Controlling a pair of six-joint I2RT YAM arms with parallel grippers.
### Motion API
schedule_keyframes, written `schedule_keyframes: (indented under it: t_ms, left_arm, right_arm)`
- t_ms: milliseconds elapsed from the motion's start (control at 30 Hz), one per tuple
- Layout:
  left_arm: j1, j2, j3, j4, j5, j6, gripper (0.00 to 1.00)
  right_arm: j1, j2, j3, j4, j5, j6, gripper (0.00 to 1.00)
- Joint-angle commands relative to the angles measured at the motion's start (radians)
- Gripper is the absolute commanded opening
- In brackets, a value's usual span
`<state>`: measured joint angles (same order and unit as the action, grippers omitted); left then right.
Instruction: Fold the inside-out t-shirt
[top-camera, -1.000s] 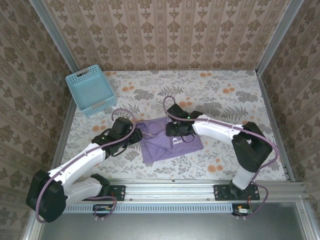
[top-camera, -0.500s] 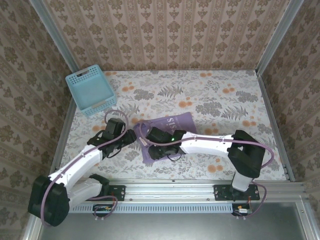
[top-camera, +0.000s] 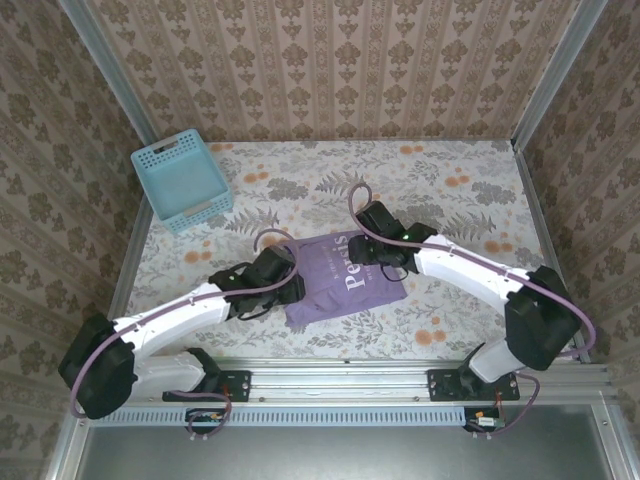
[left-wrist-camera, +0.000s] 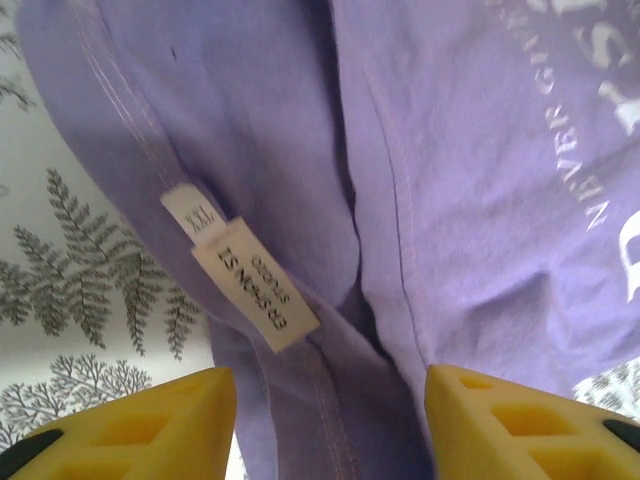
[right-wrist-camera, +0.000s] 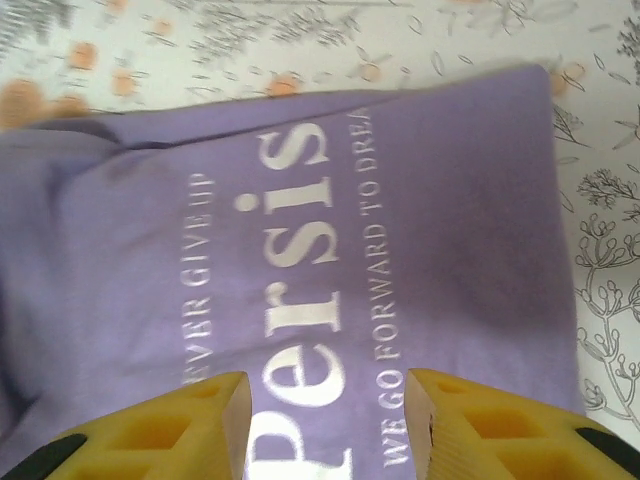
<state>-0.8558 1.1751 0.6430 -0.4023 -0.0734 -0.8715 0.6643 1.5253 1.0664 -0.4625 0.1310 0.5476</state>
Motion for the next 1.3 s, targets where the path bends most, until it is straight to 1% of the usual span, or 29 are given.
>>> schedule_keyframes:
  t_ms: [0,167,333,433,500,567,600,667,700,767,867,1000,1067,1167,1267]
  left_arm:
    - [-0.026,0.009,-0.025,-0.043,-0.033,-0.053,0.49]
    - [-0.022,0.017,-0.089,0.010,-0.020,-0.068,0.30]
    - [0.014,0.056,-0.121,0.048,0.009,-0.057,0.10]
    - [0.050,0.069,-0.142,0.075,0.040,-0.042,0.03]
    - [0.062,0.068,-0.143,0.076,0.045,-0.029,0.01]
    - [0.062,0.058,-0.133,0.061,0.037,-0.019,0.01]
    - [0.060,0.048,-0.127,0.049,0.028,-0.015,0.03]
    - [0.040,0.011,-0.111,0.017,-0.001,-0.012,0.13]
    - [0.019,-0.016,-0.104,0.001,-0.025,-0.012,0.19]
    - [-0.022,-0.064,-0.090,-0.027,-0.060,-0.016,0.27]
    - [-0.078,-0.101,-0.072,-0.037,-0.079,-0.015,0.36]
    - [-0.144,-0.063,-0.052,0.006,-0.073,0.003,0.47]
    - [-0.152,-0.011,-0.041,0.023,-0.052,0.005,0.49]
    - [-0.150,0.069,-0.033,0.031,-0.047,-0.007,0.48]
    - [-0.147,0.121,-0.032,0.025,-0.064,-0.011,0.38]
  right_arm:
    - [-0.026,0.080,0.001,-0.013,-0.002,-0.005,0.46]
    - [-0.086,0.154,-0.033,-0.013,0.007,0.053,0.46]
    - [-0.129,0.143,-0.122,0.033,-0.019,0.108,0.45]
    - [-0.134,0.136,-0.158,0.055,-0.024,0.128,0.44]
    - [-0.134,0.136,-0.173,0.061,-0.025,0.138,0.44]
    - [-0.134,0.130,-0.190,0.070,-0.024,0.149,0.43]
    - [-0.134,0.123,-0.198,0.071,-0.021,0.158,0.43]
    - [-0.134,0.108,-0.213,0.077,-0.022,0.172,0.43]
    - [-0.133,0.101,-0.222,0.082,-0.027,0.182,0.43]
    - [-0.130,0.087,-0.239,0.087,-0.030,0.200,0.43]
    - [-0.126,0.067,-0.261,0.084,-0.018,0.221,0.43]
    - [-0.123,0.040,-0.290,0.071,0.002,0.254,0.43]
    - [-0.118,0.024,-0.311,0.074,0.006,0.277,0.43]
    - [-0.115,0.002,-0.341,0.065,0.024,0.316,0.43]
    - [-0.115,-0.030,-0.373,0.064,0.044,0.348,0.43]
